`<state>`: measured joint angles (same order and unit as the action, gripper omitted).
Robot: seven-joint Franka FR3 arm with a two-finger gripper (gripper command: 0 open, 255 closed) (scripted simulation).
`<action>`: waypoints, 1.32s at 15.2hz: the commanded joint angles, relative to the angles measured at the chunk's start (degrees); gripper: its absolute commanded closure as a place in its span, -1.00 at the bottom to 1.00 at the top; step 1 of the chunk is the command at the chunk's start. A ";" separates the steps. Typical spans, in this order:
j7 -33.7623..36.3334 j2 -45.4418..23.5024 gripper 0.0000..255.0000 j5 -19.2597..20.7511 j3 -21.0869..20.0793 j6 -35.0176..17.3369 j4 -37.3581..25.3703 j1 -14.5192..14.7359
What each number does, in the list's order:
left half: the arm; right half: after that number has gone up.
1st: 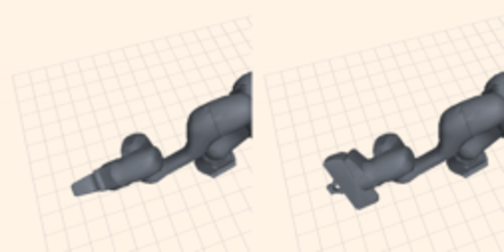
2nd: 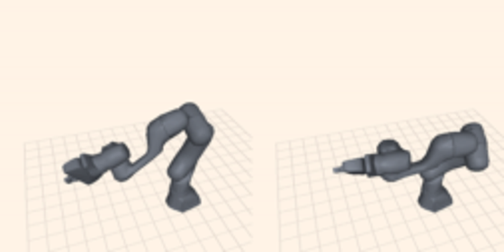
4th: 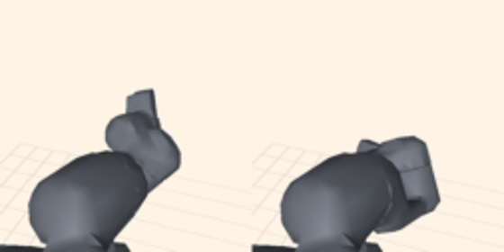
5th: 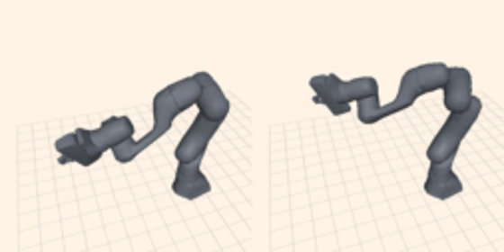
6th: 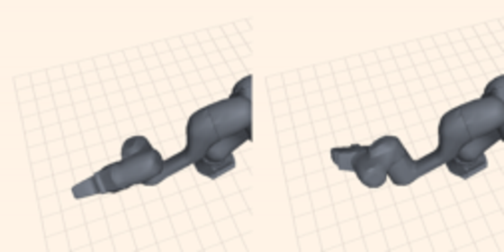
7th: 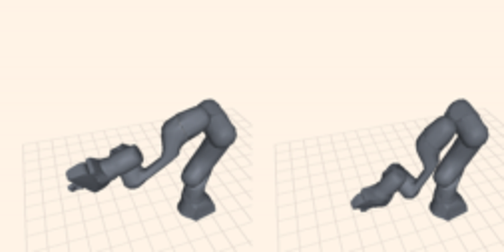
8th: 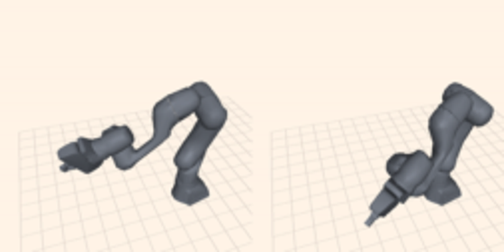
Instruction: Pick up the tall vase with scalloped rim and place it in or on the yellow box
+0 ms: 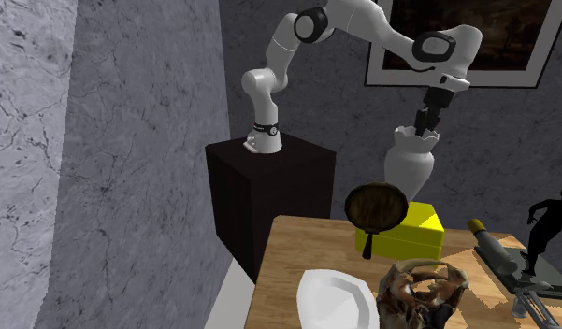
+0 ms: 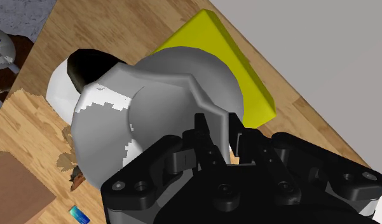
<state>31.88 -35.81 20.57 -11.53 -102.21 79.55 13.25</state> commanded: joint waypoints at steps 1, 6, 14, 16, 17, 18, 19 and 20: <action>0.01 0.06 1.00 0.02 0.00 -0.03 -0.01 0.00; 0.01 0.04 -1.00 0.02 0.01 -0.04 -0.02 0.00; -0.87 -0.30 -1.00 -0.50 -0.33 7.19 -7.62 1.50; -0.87 -0.30 -1.00 -0.50 -0.33 7.19 -7.61 1.50; -0.87 -0.30 -1.00 -0.50 -0.33 7.19 -7.62 1.50; -0.87 -0.30 -1.00 -0.49 -0.33 7.19 -7.62 1.50; -0.87 -0.30 -1.00 -0.49 -0.33 7.19 -7.62 1.50; -0.87 -0.30 -1.00 -0.49 -0.33 7.19 -7.62 1.50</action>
<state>31.02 -36.10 20.08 -11.86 -95.04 71.95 14.75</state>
